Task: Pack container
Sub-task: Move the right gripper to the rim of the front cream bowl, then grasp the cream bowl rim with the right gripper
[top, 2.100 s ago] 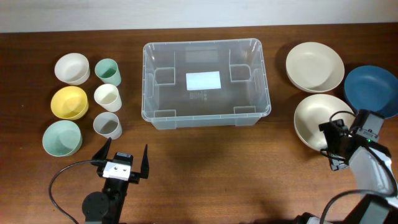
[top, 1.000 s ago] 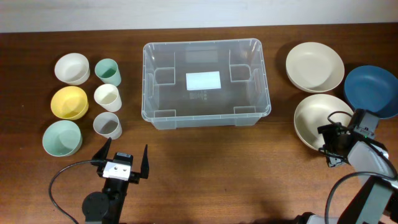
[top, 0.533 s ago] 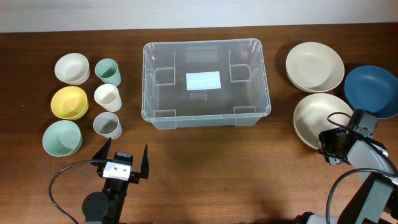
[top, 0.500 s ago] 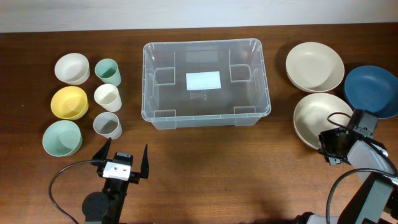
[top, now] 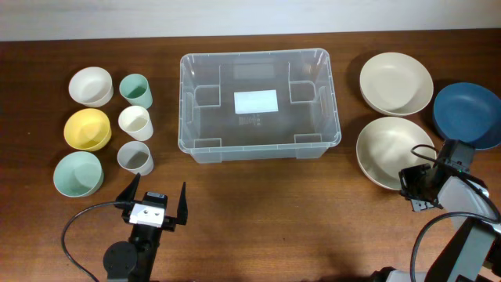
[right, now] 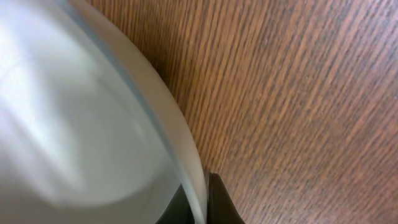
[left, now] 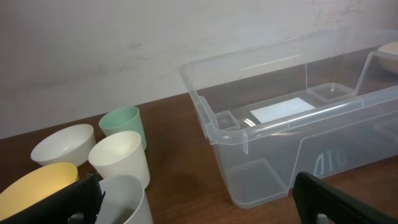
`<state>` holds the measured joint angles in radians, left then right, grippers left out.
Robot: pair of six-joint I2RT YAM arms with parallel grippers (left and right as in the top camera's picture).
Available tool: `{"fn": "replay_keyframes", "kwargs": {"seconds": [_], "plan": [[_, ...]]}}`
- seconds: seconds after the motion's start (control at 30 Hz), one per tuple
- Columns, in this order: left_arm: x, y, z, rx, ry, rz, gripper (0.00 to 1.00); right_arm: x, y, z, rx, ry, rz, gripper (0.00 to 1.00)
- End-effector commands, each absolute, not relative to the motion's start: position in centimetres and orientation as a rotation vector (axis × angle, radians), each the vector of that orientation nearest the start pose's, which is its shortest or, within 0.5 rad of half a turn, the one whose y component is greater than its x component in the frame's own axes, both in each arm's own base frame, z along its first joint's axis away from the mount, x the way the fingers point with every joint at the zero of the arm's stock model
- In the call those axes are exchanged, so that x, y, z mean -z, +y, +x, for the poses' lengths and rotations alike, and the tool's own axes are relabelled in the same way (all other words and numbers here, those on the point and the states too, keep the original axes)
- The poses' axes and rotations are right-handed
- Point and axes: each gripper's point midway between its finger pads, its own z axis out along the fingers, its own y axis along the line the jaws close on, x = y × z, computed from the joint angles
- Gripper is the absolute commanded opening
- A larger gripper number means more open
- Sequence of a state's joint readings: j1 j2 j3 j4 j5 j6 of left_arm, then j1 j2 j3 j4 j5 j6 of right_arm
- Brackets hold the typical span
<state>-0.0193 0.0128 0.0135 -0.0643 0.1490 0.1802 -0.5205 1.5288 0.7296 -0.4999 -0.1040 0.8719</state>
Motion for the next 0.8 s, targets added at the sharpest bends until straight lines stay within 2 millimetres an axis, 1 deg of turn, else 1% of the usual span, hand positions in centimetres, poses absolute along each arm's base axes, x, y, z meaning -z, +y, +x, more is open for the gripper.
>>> {"fn": "replay_keyframes", "kwargs": {"seconds": [0.0, 0.13, 0.23, 0.33, 0.4, 0.47, 0.57, 0.63, 0.67, 0.7, 0.77], "plan": [[-16.0, -2.9, 24.4, -0.020, 1.610, 0.283, 1.00, -1.3, -12.8, 25.7, -0.218, 2.223, 1.839, 0.04], [-16.0, -2.9, 24.4, -0.020, 1.610, 0.283, 1.00, -2.6, -12.9, 25.8, -0.223, 2.199, 1.815, 0.04], [-16.0, -2.9, 24.4, -0.021, 1.610, 0.283, 1.00, -4.4, -13.1, 26.2, -0.234, 2.159, 1.777, 0.04], [-16.0, -2.9, 24.4, -0.020, 1.610, 0.283, 1.00, -7.3, -13.1, 26.8, -0.270, 2.107, 1.715, 0.04], [-16.0, -2.9, 24.4, -0.020, 1.610, 0.283, 1.00, -9.7, -12.8, 27.5, -0.320, 2.065, 1.657, 0.04], [-16.0, -2.9, 24.4, -0.020, 1.610, 0.283, 1.00, -12.6, -12.7, 28.0, -0.352, 2.024, 1.563, 0.04], [-16.0, -2.9, 24.4, -0.020, 1.610, 0.283, 1.00, -16.5, -12.6, 27.9, -0.361, 1.944, 1.484, 0.04], [-16.0, -2.9, 24.4, -0.020, 1.610, 0.283, 1.00, -18.5, -12.6, 27.5, -0.353, 1.898, 1.446, 0.04], [-16.0, -2.9, 24.4, -0.020, 1.610, 0.283, 1.00, -18.9, -12.7, 27.3, -0.345, 1.886, 1.440, 0.06], [-16.0, -2.9, 24.4, -0.020, 1.610, 0.283, 1.00, -19.0, -12.7, 26.9, -0.325, 1.880, 1.446, 0.11], [-16.0, -2.9, 24.4, -0.020, 1.610, 0.283, 1.00, -18.2, -13.2, 25.7, -0.251, 1.893, 1.497, 0.25]]}}
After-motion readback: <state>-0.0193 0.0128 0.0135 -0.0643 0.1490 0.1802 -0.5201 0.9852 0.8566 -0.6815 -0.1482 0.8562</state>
